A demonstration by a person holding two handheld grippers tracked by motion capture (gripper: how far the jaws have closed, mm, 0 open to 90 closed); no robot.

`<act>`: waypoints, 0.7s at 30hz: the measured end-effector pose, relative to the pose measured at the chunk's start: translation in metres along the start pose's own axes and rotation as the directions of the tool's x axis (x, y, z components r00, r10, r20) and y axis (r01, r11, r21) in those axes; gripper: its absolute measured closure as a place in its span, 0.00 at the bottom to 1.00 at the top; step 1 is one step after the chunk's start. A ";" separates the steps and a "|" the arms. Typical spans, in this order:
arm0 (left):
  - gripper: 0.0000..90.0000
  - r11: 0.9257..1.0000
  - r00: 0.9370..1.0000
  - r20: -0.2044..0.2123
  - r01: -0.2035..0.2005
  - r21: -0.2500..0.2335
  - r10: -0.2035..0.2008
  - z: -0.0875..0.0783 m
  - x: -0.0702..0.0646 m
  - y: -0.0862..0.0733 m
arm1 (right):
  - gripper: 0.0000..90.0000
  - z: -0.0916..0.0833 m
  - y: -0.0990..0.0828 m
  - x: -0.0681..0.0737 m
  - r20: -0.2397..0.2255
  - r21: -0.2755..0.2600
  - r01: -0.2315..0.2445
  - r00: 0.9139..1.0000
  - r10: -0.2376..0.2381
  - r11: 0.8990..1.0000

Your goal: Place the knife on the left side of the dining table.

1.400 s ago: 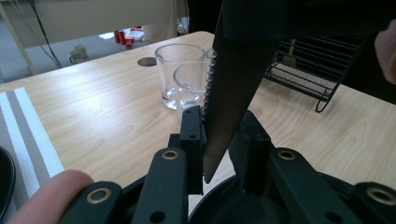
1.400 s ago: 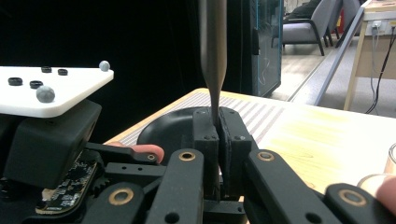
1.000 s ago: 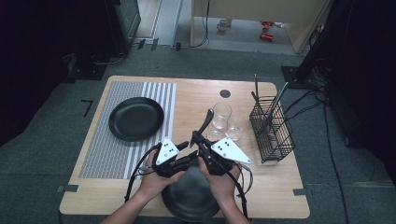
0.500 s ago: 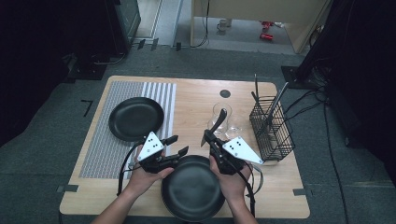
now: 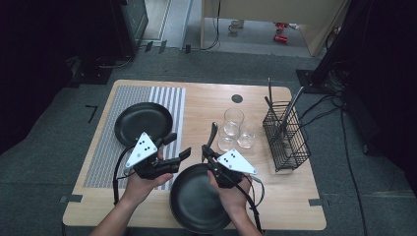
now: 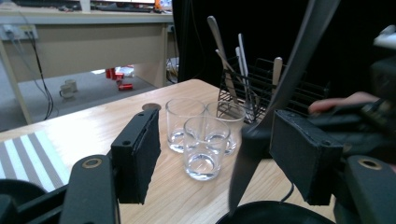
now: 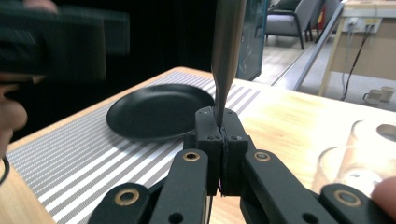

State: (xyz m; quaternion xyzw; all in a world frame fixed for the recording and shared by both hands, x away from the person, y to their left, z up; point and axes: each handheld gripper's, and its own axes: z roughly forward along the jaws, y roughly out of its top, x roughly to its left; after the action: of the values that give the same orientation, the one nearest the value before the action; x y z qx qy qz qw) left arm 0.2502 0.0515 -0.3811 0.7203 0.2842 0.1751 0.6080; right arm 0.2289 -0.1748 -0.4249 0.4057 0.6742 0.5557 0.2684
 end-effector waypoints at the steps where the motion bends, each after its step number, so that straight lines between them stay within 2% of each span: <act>1: 0.37 1.000 1.000 0.003 -0.002 -0.001 0.002 0.000 -0.002 0.002 | 1.00 0.002 -0.002 0.002 -0.005 0.007 -0.001 1.000 0.001 1.000; 4: 0.37 1.000 1.000 0.009 -0.012 0.002 0.012 -0.001 -0.007 0.006 | 1.00 0.006 -0.007 0.007 -0.021 0.024 0.005 1.000 -0.004 1.000; 7: 0.40 1.000 1.000 -0.007 -0.016 0.003 0.016 0.000 -0.010 0.009 | 1.00 0.009 -0.010 0.013 -0.037 0.032 0.013 0.999 -0.012 0.999; 11: 0.44 1.000 1.000 0.013 -0.027 0.003 0.027 0.000 -0.016 0.011 | 1.00 0.011 -0.012 0.020 -0.058 0.036 0.022 0.998 -0.020 0.999; 14: 0.47 1.000 1.000 0.010 -0.028 -0.001 0.028 0.000 -0.019 0.012 | 1.00 0.012 -0.012 0.025 -0.072 0.036 0.033 0.997 -0.030 0.999; 17: 0.53 0.999 0.999 0.010 -0.031 -0.012 0.031 0.000 -0.021 0.014 | 1.00 0.013 -0.013 0.030 -0.089 0.040 0.040 0.995 -0.036 0.998; 21: 0.65 0.998 0.998 0.000 -0.060 -0.024 0.060 -0.001 -0.023 0.014 | 1.00 0.015 -0.015 0.037 -0.102 0.044 0.053 0.994 -0.048 0.998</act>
State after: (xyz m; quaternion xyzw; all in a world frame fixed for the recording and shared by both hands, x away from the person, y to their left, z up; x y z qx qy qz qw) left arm 0.2345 0.0366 -0.3652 0.7212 0.2603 0.1963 0.6112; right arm 0.2181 -0.1366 -0.4397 0.3662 0.7095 0.5529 0.2384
